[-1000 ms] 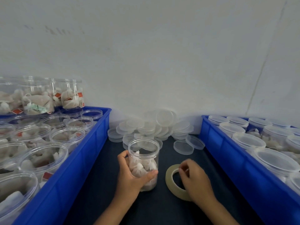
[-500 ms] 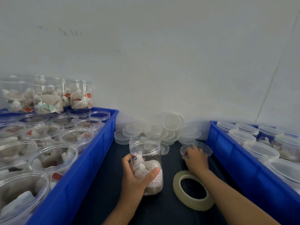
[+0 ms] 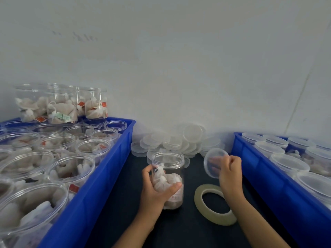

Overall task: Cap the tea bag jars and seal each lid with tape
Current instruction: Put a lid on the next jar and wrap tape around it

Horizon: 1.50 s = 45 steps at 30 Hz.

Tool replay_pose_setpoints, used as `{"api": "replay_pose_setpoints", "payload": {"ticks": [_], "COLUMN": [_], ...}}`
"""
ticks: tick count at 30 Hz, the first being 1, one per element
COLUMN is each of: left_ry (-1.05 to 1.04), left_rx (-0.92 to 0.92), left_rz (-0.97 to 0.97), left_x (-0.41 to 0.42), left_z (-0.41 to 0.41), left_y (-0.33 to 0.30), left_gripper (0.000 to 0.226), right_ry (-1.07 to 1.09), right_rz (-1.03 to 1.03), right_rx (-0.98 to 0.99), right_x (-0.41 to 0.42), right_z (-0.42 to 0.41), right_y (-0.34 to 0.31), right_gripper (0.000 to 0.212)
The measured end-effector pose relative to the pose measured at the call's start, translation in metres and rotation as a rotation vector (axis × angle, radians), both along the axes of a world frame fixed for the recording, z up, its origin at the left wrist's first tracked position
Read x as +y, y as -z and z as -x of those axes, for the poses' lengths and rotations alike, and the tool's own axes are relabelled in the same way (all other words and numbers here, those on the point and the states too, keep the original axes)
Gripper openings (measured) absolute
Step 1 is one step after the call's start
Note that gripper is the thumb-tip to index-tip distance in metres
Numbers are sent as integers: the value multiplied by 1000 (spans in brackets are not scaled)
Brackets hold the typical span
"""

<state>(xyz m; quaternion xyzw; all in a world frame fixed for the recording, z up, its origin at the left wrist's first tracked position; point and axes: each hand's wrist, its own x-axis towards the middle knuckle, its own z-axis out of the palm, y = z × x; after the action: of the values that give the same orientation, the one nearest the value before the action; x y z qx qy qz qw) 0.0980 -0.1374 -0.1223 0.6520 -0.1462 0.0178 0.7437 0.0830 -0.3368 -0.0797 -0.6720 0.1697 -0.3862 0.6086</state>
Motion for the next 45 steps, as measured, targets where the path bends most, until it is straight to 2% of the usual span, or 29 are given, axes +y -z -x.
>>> {"api": "replay_pose_setpoints", "payload": {"ticks": [3, 5, 7, 11, 14, 17, 20, 23, 29, 34, 37, 40, 42, 45], "left_ry": [37, 44, 40, 25, -47, -107, -146, -164, -155, -124, -83, 35, 90, 146], "left_rx": [-26, -49, -87, -255, -392, -500, -536, -563, -565, -529, -519, -436, -282, -41], "left_rz": [-28, -39, -47, -179, -277, -386, -455, -503, -504, -457, -447, -349, -233, -56], "left_x": [-1, -1, -1, -4, -6, -9, -8, -6, -6, -4, -4, -4, -2, 3], "left_z": [0, 0, -1, 4, 9, 12, 14, 16, 16, 13, 11, 7, 3, -4], "left_y": [1, 3, 4, 8, 9, 8, 6, 3, 2, 6, 7, 7, 7, 6], "left_gripper": [90, 88, 90, 97, 95, 97, 99, 98, 99, 101, 105, 115, 127, 125], "right_ry": [-72, -75, -98, -321, -447, -533, -392, -332, -353, -654, -628, -514, -404, -355], "right_rz": [-176, -251, -443, -978, -1061, -895, -775, -452, 136, 510, 754, 860, 910, 691], "right_rx": [-18, 53, 56, -101, -192, -140, -50, 95, 313, 347, 348, 355, 361, 289], "right_x": [17, 24, 24, 29, 36, 50, 58, 55, 54, 48, 43, 44, 44, 42], "right_z": [28, 42, 48, 55, 55, 52, 46, 41, 32, 34, 35, 33, 32, 29], "right_y": [5, 10, 16, 6, 1, -2, -6, -17, -43, -37, -39, -38, -33, -25], "right_gripper": [21, 14, 13, 27, 29, 24, 21, 20, 33, 74, 73, 71, 75, 77]}}
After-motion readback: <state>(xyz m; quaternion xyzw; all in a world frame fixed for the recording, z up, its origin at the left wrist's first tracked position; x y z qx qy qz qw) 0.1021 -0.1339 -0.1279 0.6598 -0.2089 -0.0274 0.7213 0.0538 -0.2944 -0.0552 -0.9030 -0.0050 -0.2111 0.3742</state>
